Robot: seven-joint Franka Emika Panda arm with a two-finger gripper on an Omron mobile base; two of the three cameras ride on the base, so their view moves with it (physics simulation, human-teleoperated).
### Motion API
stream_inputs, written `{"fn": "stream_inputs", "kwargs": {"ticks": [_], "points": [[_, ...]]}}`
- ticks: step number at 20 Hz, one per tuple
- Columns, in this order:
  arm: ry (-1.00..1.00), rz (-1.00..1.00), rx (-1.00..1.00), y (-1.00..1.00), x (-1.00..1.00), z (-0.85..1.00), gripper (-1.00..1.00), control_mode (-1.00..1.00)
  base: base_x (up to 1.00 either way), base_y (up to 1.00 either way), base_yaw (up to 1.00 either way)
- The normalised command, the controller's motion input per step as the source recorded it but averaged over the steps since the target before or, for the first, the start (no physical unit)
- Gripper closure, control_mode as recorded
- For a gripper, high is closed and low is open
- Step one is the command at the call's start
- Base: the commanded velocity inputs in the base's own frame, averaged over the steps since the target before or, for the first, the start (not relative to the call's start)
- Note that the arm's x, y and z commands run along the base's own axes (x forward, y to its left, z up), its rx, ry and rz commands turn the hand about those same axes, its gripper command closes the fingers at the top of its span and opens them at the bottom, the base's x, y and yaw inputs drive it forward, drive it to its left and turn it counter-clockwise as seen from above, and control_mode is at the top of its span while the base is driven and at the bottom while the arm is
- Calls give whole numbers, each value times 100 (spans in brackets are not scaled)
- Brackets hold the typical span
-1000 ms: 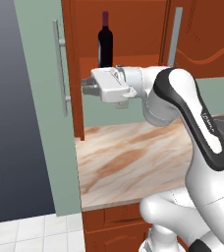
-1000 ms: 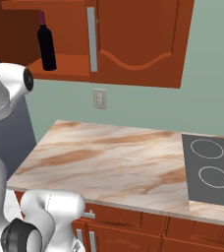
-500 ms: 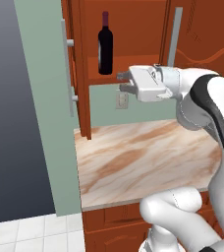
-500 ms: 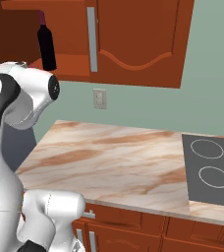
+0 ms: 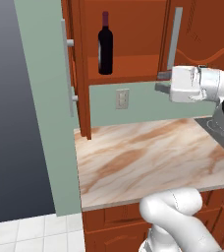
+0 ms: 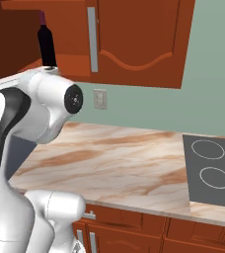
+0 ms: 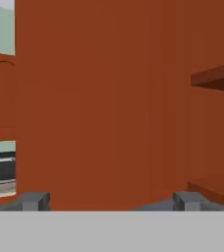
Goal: Get the candle and the wine from the cabinet and move them to the dining counter.
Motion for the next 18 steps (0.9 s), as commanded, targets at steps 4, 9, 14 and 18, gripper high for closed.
{"fn": "stream_inputs", "kwargs": {"ticks": [4,9,14,18], "points": [[0,-51,-7,-77,3,0,-100,-100,0,0,0],[0,-73,-5,-38,25,-2,-100,-100,0,0,0],[0,-65,-1,-35,48,0,-100,-100,0,0,0],[-18,-13,3,-36,56,-4,-100,-100,0,0,0]]}}
